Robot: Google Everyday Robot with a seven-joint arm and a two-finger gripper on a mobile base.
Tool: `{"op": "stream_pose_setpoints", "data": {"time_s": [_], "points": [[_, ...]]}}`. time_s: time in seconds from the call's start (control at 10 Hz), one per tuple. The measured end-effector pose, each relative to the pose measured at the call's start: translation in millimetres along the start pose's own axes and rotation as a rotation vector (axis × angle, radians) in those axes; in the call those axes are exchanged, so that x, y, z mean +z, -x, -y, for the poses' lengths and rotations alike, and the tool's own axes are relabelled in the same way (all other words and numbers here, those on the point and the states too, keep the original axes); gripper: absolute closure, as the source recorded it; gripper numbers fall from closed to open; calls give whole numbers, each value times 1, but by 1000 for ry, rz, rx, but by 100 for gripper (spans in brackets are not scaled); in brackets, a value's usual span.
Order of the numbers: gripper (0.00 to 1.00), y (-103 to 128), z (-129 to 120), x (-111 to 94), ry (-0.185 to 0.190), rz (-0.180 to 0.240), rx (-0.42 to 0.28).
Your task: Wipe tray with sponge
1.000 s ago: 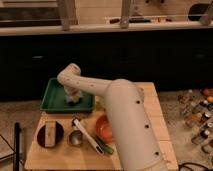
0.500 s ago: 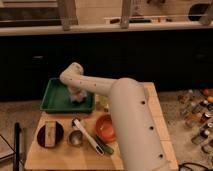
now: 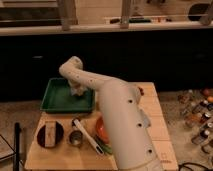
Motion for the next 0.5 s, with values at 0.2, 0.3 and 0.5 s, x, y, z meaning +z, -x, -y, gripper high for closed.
{"op": "stream_pose_setpoints", "data": {"time_s": [0.2,0.3,0.5], "points": [[98,26,3,1,0,32,-54],[98,37,-3,-1,0,47,-78],[98,44,-21,-3,8,60,-89]]}}
